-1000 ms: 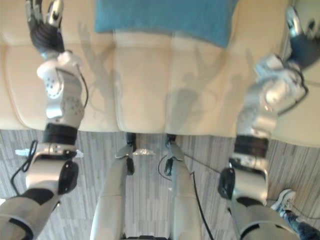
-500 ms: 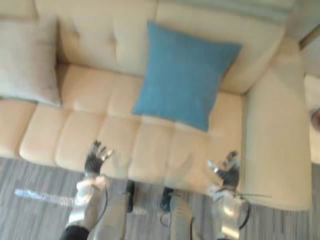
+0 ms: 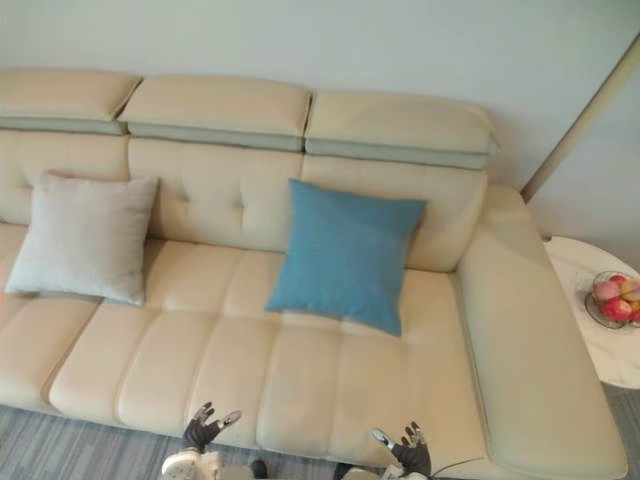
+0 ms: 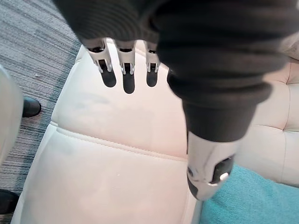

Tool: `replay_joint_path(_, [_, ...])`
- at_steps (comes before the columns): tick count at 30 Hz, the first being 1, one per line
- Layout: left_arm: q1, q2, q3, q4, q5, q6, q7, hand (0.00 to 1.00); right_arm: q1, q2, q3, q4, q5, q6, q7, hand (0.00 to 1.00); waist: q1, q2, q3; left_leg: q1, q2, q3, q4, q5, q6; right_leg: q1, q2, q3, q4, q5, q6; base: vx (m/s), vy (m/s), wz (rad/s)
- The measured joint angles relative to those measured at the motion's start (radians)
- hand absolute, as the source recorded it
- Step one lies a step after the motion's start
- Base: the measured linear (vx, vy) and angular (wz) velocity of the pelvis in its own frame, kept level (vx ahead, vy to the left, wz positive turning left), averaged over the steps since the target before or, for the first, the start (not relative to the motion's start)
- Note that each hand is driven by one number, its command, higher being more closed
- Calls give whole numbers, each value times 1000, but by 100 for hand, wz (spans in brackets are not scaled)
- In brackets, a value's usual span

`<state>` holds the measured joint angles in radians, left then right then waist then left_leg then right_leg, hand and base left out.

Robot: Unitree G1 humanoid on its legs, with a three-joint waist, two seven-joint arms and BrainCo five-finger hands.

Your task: Pick up cushions and gather them together orderly.

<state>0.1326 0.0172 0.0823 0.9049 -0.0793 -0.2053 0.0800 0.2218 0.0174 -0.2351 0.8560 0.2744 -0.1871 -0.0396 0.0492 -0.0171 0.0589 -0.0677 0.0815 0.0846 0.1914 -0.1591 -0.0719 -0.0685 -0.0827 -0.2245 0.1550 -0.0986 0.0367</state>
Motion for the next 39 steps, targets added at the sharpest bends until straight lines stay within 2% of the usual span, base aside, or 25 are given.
replay_joint_path(5, [-32,10,-4,28,3,5,-1,0,-69,-11,12,50,-2,12,-1,0,5,-9,21,-9,4,51,22,-15,12,-10,12,58,-45,47,10,5,43,-35])
replay_joint_path(7, [-67,22,-37,28,20,9,3,0,-128,-12,41,63,-8,18,-6,0,8,-3,40,-91,34,65,142,-66,17,-90,25,74,45,49,13,-112,50,-31])
replay_joint_path(9, [-96,27,-61,24,21,17,3,0,-162,-11,64,63,-24,20,-9,0,10,-3,46,-138,51,67,181,-74,25,-130,30,84,78,55,29,-131,45,-8])
replay_joint_path(10, [-100,27,-63,19,21,17,3,0,-168,-10,66,62,-28,20,-9,0,12,0,49,-143,54,67,180,-70,30,-137,28,88,98,40,25,-136,20,12])
replay_joint_path(11, [-103,26,-68,-4,21,18,4,0,-183,-10,76,62,-36,21,-9,0,14,-5,61,-139,50,61,181,-66,32,-162,1,77,314,-46,34,-125,-12,24])
replay_joint_path(12, [-94,30,-72,-37,18,16,5,0,-174,-9,82,62,-36,21,-9,0,19,-3,61,-130,49,50,181,-64,28,-140,-19,79,450,-100,52,-102,-13,26])
replay_joint_path(13, [-90,32,-71,-44,18,16,6,0,-170,-8,82,62,-36,21,-9,0,20,-6,59,-129,49,46,181,-62,27,-130,-25,80,471,-109,56,-69,-96,26])
replay_joint_path(15, [-83,52,-69,-59,11,14,10,0,-174,-4,84,62,-36,20,-9,0,40,-39,39,-165,38,35,197,-38,19,-67,-62,123,502,-128,82,-40,-179,21])
replay_joint_path(16, [-88,50,-68,-56,1,15,12,0,-188,-7,84,63,-36,19,-9,0,46,-56,31,-211,34,21,217,-21,7,-48,-50,151,424,-162,103,-111,-233,20])
replay_joint_path(17, [-92,40,-69,-46,-3,17,12,0,-201,-19,84,64,-35,19,-10,0,50,-40,42,-231,34,3,198,22,0,-27,-31,148,341,-172,94,-176,-266,23])
replay_joint_path(19, [-92,19,-74,-45,-4,16,11,0,-209,-24,86,65,-32,17,-19,0,57,-31,47,-245,40,-14,156,79,-3,12,-16,137,229,-179,80,-168,-227,22])
replay_joint_path(20, [-93,4,-81,-43,-4,16,12,0,-210,-30,93,65,-29,18,-23,0,63,-21,54,-253,50,-19,131,101,-14,31,0,119,162,-184,72,-187,-232,24])
replay_joint_path(21, [-98,-6,-89,-30,-19,16,10,0,-216,-37,103,64,-27,17,-28,0,63,1,69,-258,62,-42,113,119,-36,45,24,100,130,-185,69,-245,-256,29])
replay_joint_path(22, [-105,-9,-100,-20,-34,17,10,0,-223,-38,103,64,-24,17,-34,0,61,14,80,-257,71,-58,94,141,-44,45,38,82,129,-184,67,-177,-157,30])
replay_joint_path(23, [-109,-9,-103,-18,-41,17,10,0,-225,-37,103,64,-20,17,-38,0,60,16,83,-257,73,-64,87,155,-45,45,42,75,130,-184,67,-228,-194,41])
replay_joint_path(24, [-111,-10,-103,-12,-54,17,10,0,-223,-34,103,63,-18,17,-47,0,57,18,87,-249,82,-62,30,240,-50,38,54,49,139,-166,37,-182,-143,37])
replay_joint_path(25, [-110,-10,-103,-11,-55,17,10,0,-222,-35,102,62,-18,17,-48,0,56,17,87,-243,80,-63,7,267,-52,36,53,36,134,-160,27,-296,-208,41])
replay_joint_path(26, [-117,-15,-102,-11,-56,17,10,0,-222,-36,97,60,-16,15,-49,0,51,8,92,-250,83,-57,35,247,-51,34,47,8,123,-148,5,-188,-103,15])
replay_joint_path(27, [-117,-15,-102,-10,-56,18,10,0,-222,-40,87,57,0,14,-49,0,51,13,91,-260,77,-48,118,183,-38,26,41,-5,120,-141,-28,-183,-74,8])
replay_joint_path(29, [-118,-15,-101,-10,-56,18,10,0,-216,-44,78,55,5,13,-50,0,43,7,94,-262,66,-43,211,117,-26,19,25,-19,121,-141,-37,-188,44,2])
replay_joint_path(30, [-117,-16,-101,-10,-52,18,10,0,-197,-50,78,51,5,13,-48,0,26,10,93,-239,67,-40,305,37,-22,17,9,-34,122,-138,-41,-215,119,13])
replay_joint_path(32, [-116,-19,-101,-4,-47,18,10,0,-163,-49,61,53,7,14,-46,0,6,24,85,-186,70,-42,277,-24,-31,17,2,-44,122,-139,-36,-137,161,23])
replay_joint_path(33, [-116,-20,-101,-1,-44,18,10,0,-158,-48,54,56,8,15,-44,0,6,32,81,-174,68,-42,252,-31,-34,16,2,-43,121,-138,-31,-134,236,23])
replay_joint_path(35, [-115,11,-103,20,-27,23,13,0,-140,-16,38,100,9,31,-39,0,-2,-22,63,-125,9,-32,96,9,-14,11,-40,-26,83,-113,9,-127,230,14])
replay_joint_path(39, [-100,57,-112,43,0,24,18,0,-136,-10,31,125,9,37,-38,0,-5,-43,42,-86,-55,-34,-24,78,22,36,-77,-30,-9,-48,40,-52,149,13])
